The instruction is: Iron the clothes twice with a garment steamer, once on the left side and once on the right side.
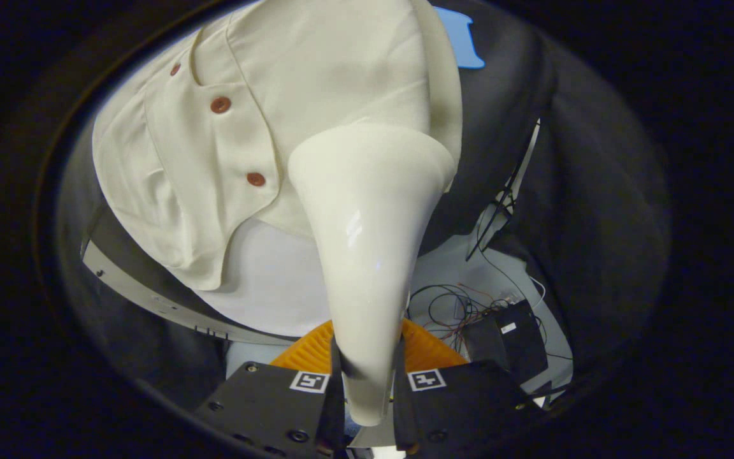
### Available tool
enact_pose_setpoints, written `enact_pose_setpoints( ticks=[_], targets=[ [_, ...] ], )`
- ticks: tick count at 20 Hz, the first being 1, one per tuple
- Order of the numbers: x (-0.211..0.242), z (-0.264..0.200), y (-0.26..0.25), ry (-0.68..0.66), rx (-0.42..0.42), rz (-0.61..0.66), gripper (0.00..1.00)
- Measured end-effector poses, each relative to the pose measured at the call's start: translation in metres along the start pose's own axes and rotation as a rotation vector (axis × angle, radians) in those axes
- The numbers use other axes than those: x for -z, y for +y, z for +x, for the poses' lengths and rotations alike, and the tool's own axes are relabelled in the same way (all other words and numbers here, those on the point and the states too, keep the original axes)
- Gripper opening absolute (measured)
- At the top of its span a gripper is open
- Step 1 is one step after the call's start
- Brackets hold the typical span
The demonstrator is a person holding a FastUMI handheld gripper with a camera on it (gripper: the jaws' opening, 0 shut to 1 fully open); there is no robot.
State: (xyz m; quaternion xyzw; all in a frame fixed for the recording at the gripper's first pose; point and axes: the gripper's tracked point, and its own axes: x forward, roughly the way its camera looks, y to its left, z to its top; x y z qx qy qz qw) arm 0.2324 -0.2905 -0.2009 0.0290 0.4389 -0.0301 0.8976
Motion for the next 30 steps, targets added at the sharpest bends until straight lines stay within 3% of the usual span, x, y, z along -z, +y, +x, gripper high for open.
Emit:
enact_pose_setpoints(
  ticks=[15,24,30],
  targets=[
    [0.061,0.019,-0.01,0.071,0.062,0.067,0.31],
    [0.066,-0.026,0.027,0.016,0.071,0.045,0.31],
    [0.047,-0.075,0.092,-0.069,0.036,0.046,0.31]
  ],
)
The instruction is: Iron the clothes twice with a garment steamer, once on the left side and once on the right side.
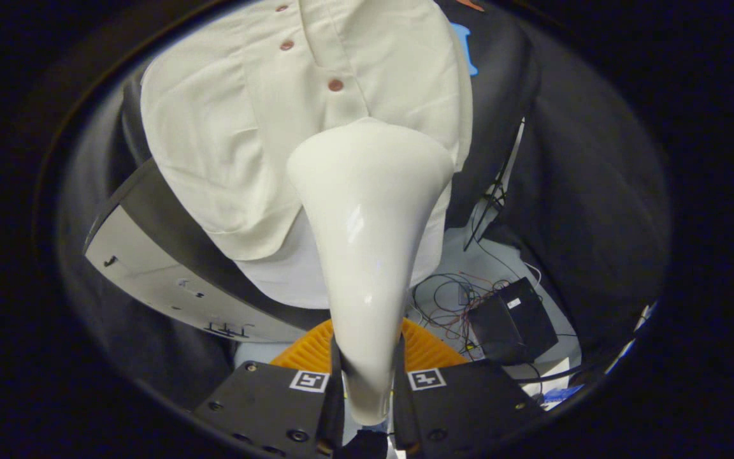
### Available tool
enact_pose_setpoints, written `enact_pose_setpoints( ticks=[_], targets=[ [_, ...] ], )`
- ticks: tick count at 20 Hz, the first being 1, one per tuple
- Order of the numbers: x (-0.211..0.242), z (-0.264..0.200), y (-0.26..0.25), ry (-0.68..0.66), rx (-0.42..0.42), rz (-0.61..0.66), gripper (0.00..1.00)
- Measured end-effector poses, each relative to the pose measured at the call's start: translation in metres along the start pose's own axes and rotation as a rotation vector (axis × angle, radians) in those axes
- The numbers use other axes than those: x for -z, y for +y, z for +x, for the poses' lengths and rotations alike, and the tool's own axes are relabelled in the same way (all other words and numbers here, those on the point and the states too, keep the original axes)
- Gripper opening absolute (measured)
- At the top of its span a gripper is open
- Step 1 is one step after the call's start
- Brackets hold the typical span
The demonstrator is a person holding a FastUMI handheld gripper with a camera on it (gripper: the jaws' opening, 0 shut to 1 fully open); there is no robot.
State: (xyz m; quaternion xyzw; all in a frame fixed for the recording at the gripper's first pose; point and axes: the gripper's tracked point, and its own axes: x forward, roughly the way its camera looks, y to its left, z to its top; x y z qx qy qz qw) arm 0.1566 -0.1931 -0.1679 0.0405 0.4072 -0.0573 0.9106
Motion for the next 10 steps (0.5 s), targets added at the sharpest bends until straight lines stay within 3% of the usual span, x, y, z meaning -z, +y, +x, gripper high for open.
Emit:
enact_pose_setpoints(
  ticks=[10],
  targets=[
    [-0.05,-0.093,0.112,-0.222,-0.046,-0.031,0.31]
  ],
)
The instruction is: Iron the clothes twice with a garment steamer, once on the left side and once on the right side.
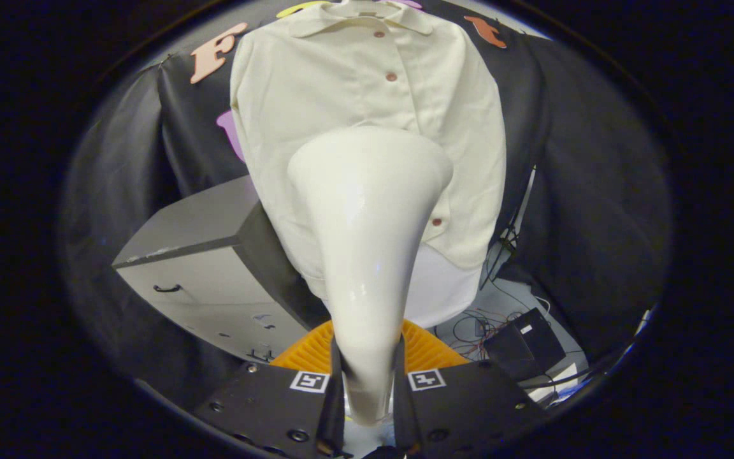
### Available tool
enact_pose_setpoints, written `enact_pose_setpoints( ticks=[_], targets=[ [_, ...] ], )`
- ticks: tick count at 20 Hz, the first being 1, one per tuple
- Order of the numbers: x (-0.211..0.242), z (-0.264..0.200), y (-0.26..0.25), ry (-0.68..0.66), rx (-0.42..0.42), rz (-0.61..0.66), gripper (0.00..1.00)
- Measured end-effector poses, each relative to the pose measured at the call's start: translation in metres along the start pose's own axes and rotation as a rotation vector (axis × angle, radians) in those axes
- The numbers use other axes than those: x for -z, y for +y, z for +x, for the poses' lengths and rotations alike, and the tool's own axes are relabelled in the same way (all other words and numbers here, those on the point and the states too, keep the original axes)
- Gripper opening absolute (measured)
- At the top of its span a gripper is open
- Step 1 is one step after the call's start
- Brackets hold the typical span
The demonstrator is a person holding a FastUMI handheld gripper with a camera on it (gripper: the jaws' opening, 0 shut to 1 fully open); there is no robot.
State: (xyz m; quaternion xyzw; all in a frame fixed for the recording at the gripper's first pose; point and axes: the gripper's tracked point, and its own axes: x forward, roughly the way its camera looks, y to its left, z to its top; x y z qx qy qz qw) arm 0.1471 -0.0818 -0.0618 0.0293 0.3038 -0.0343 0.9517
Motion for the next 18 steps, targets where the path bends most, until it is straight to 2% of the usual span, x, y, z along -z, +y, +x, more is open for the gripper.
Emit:
enact_pose_setpoints(
  ticks=[6,11,14,18],
  targets=[
    [-0.041,-0.058,0.044,-0.182,-0.003,-0.024,0.3],
    [-0.063,-0.128,0.08,-0.354,-0.023,-0.08,0.3],
    [-0.08,-0.169,0.097,-0.476,-0.05,-0.068,0.3],
    [-0.085,-0.216,0.112,-0.616,-0.056,-0.079,0.3]
  ],
)
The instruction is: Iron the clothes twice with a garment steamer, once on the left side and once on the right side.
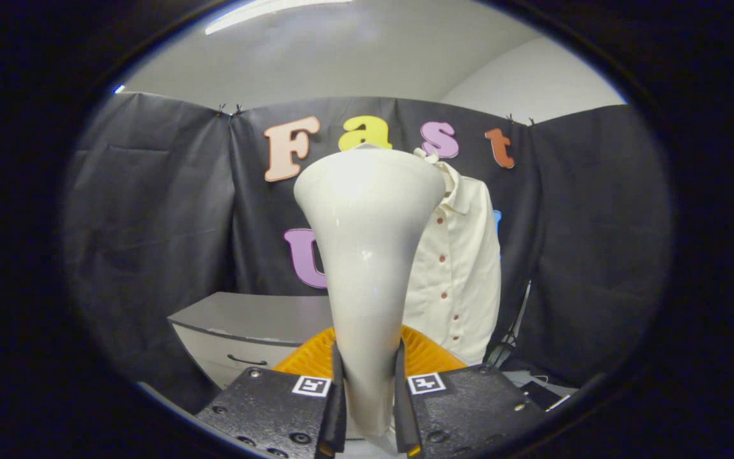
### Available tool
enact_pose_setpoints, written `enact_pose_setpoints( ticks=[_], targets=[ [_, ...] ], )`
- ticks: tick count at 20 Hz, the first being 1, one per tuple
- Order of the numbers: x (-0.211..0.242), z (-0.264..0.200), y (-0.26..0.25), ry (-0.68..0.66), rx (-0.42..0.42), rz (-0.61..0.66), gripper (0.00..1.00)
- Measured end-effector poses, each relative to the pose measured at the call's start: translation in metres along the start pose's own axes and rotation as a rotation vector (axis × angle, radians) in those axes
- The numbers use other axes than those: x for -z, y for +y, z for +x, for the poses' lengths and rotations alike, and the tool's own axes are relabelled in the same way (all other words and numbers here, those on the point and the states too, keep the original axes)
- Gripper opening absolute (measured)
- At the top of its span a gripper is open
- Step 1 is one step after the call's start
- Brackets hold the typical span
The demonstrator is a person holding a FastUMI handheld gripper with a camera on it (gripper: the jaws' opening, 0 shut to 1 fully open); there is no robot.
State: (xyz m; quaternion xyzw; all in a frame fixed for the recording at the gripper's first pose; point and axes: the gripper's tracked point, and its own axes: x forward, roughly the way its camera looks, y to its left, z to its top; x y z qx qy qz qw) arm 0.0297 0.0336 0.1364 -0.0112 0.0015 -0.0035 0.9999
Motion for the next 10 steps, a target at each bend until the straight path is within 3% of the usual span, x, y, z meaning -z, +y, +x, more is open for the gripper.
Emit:
enact_pose_setpoints(
  ticks=[10],
  targets=[
    [0.037,-0.043,0.012,-0.006,0.044,0.015,0.3]
  ],
)
